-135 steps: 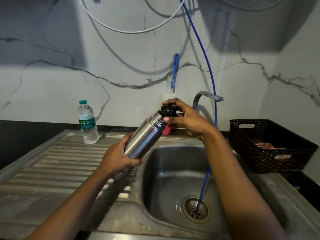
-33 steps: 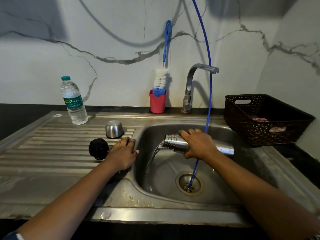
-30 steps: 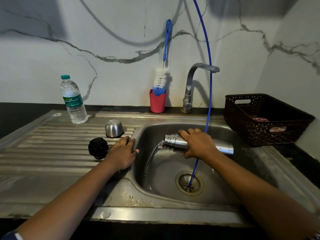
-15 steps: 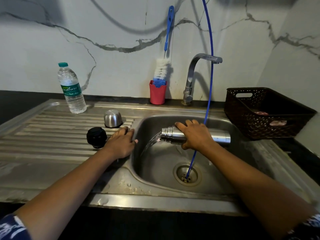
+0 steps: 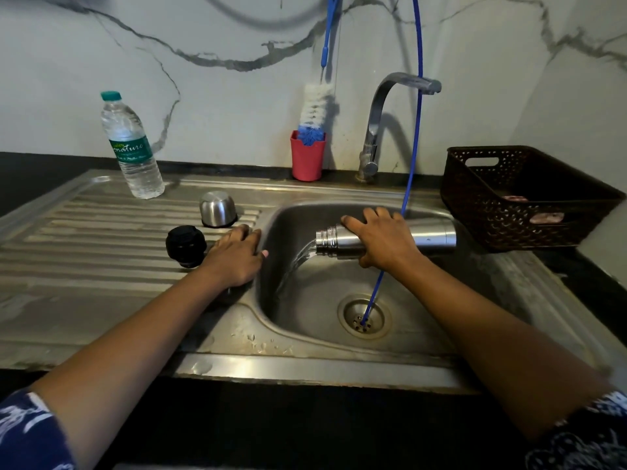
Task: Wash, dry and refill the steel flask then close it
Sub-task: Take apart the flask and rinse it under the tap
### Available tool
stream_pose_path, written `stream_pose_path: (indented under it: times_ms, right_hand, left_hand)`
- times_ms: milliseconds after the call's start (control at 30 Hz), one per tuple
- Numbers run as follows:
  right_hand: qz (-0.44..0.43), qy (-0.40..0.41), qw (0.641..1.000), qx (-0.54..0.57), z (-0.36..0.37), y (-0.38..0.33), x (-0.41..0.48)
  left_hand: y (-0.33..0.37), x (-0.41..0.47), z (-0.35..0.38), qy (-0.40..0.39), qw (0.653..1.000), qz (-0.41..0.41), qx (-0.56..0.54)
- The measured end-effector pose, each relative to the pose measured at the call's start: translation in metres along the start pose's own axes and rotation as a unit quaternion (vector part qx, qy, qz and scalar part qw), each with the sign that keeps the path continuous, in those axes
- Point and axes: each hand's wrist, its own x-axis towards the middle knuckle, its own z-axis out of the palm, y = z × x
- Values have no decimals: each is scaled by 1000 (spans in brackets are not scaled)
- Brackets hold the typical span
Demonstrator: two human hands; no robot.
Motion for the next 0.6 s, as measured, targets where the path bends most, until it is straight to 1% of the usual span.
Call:
stream_pose_path:
  times_ms: [200,600]
  right_hand:
    - [-4,1,1000,-14,0,-2,-1]
    - [-23,35,997,-72,-8,0,-5]
  left_hand:
    - [2,-1,1,1,1000,-2,-3]
    - [2,-3,-1,2,1000,1,-5]
